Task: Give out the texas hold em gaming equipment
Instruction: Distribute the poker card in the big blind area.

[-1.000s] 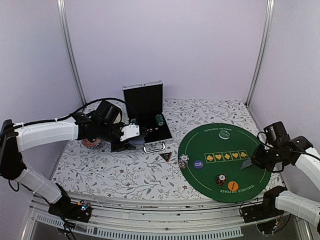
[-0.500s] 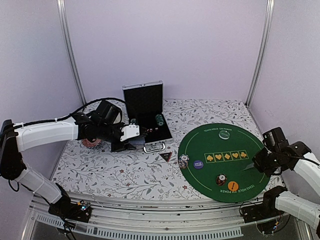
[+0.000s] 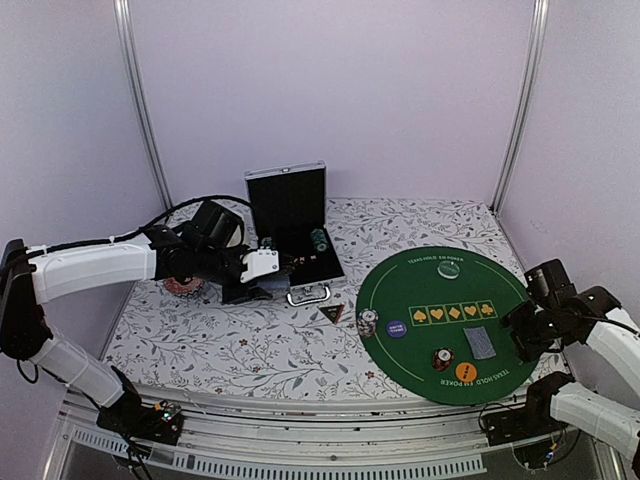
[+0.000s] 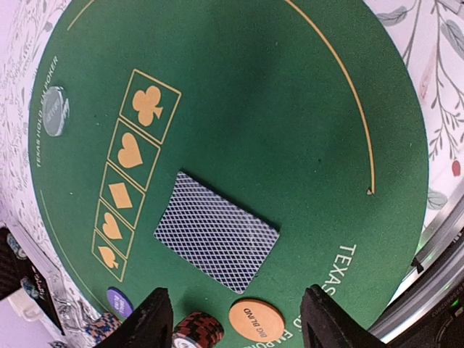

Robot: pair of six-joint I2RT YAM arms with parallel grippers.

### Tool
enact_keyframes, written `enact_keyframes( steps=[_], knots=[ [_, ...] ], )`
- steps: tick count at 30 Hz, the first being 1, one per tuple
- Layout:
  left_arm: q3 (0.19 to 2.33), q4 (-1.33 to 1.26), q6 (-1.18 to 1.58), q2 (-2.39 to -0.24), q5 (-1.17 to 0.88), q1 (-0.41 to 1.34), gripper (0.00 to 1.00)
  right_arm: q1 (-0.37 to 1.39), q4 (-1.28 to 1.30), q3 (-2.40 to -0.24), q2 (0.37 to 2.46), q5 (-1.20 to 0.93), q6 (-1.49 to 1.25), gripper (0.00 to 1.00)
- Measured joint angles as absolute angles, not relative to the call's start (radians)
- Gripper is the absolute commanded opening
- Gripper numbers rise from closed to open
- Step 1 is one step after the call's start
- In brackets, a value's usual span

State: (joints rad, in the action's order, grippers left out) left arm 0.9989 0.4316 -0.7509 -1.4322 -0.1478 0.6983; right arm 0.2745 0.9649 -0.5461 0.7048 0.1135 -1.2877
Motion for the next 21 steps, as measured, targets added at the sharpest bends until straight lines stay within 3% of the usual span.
enact_keyframes(
  steps=[4, 6, 11, 15, 21],
  knots=[
    [0.999, 0.432, -0.751, -1.432, -0.148, 0.698, 0.48, 0.274, 1.015, -0.619, 0.666, 0.134, -1.308, 0.83],
    [0.999, 0.432, -0.751, -1.431, -0.148, 0.698, 0.48, 0.274, 1.008, -0.663, 0.656, 0.155, -1.293, 0.99],
    [0.999, 0.432, -0.751, -1.431, -0.148, 0.698, 0.48, 0.274, 0.888, -0.775, 0.706, 0.172, -1.114, 0.99],
    [0.999, 0.432, -0.751, -1.426, -0.148, 0.698, 0.48, 0.286, 0.7, -0.885, 0.88, 0.044, -0.861, 0.99],
    [0.999, 0.431, -0.751, -1.405, -0.149, 0.699, 0.48, 0.512, 0.362, -0.992, 1.163, -0.16, -0.552, 0.99]
  ],
)
